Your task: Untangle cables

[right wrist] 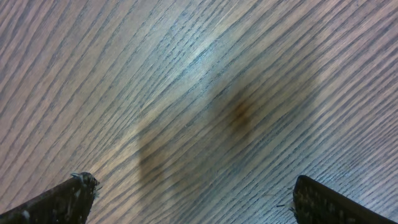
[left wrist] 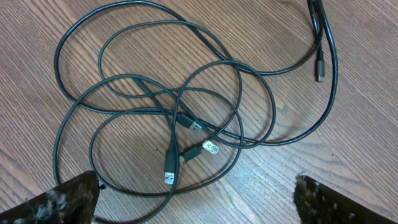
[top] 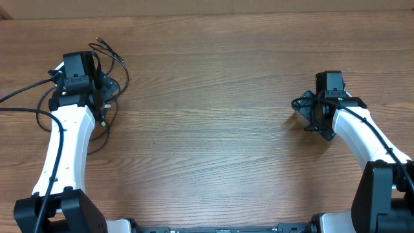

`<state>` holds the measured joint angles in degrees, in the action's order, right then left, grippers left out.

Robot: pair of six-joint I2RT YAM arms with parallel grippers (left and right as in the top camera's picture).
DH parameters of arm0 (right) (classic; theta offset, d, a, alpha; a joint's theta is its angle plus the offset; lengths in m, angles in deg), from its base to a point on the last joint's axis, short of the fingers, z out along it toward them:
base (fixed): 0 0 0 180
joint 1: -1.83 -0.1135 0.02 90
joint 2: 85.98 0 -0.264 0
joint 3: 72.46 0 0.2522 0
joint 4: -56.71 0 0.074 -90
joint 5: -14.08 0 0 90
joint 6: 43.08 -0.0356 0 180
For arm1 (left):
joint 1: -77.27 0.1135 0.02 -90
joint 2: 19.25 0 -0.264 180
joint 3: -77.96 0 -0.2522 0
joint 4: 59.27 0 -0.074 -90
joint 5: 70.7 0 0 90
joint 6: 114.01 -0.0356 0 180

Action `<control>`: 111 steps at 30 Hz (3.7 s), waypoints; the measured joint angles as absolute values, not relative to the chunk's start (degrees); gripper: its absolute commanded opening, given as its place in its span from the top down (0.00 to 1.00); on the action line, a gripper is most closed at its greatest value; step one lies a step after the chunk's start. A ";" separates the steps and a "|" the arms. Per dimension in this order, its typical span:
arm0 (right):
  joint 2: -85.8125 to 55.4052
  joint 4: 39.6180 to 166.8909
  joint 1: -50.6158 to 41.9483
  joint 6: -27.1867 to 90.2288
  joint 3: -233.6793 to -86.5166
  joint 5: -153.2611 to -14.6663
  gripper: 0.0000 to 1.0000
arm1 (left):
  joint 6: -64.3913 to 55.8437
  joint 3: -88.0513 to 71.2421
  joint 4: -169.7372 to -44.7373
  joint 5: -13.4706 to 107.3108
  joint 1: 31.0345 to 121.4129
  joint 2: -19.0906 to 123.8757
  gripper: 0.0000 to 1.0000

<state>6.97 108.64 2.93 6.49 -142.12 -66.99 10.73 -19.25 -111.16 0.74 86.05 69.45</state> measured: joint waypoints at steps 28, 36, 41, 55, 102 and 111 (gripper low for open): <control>6.97 108.62 2.91 6.52 -142.12 -66.99 0.00 | 10.73 -19.25 -111.16 0.74 86.05 69.43 0.00; 6.97 108.62 2.93 6.49 -142.12 -66.99 0.00 | 10.73 -19.25 -111.16 0.74 86.05 69.43 0.00; 6.97 108.62 2.91 6.49 -142.12 -67.01 0.00 | 10.73 -19.25 -111.18 0.74 86.05 69.43 0.00; 6.97 108.60 2.91 6.47 -142.12 -66.99 0.00 | 10.73 -19.25 -111.23 0.74 86.05 69.43 0.00; 6.97 108.60 2.91 6.52 -142.12 -66.99 0.00 | 10.71 -22.28 -122.99 0.95 82.53 30.04 0.01; 6.97 108.62 2.91 6.49 -142.12 -66.99 0.00 | 10.75 -38.68 -80.39 0.93 82.53 17.37 0.00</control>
<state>6.97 108.62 2.91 6.49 -142.12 -66.99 10.75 -38.68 -80.39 0.93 82.53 17.37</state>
